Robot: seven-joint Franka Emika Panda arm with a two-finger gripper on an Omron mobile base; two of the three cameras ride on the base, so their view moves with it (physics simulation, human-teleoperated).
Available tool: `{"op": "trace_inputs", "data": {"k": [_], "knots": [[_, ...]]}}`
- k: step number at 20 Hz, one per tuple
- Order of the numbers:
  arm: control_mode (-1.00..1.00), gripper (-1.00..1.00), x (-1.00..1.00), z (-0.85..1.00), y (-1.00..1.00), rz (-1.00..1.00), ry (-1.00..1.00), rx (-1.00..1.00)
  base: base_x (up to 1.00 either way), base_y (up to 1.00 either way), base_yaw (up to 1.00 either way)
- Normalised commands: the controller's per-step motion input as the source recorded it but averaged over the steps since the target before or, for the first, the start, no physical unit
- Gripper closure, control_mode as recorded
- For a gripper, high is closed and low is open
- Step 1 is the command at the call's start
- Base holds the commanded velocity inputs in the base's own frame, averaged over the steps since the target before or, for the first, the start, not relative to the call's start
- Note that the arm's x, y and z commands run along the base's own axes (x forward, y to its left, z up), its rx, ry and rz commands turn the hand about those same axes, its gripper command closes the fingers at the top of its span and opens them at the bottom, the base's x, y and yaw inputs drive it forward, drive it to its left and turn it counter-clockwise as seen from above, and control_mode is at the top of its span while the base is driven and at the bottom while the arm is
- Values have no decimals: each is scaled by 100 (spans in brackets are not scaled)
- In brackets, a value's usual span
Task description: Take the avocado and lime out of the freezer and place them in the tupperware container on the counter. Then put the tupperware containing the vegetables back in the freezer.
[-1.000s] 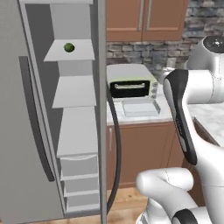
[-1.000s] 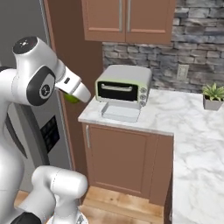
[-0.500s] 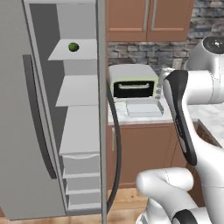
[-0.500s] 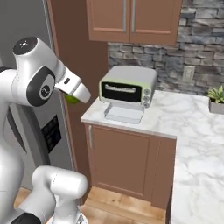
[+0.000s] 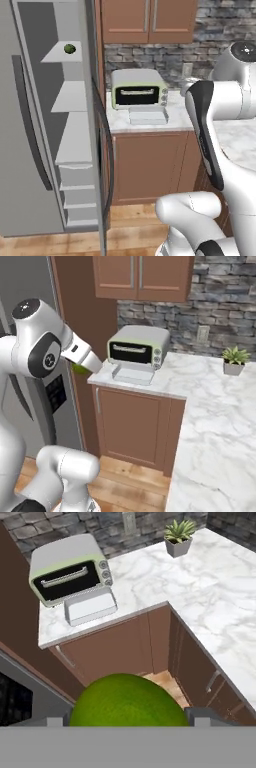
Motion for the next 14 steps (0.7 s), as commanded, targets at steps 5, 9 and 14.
{"op": "trace_inputs", "data": {"k": [5, 9, 14], "knots": [[100, 100, 0, 0, 0, 0, 0, 0, 37, -49, 0], [100, 100, 0, 0, 0, 0, 0, 0, 79, -24, 0], [100, 100, 0, 0, 0, 0, 0, 0, 91, -1, 0]]}}
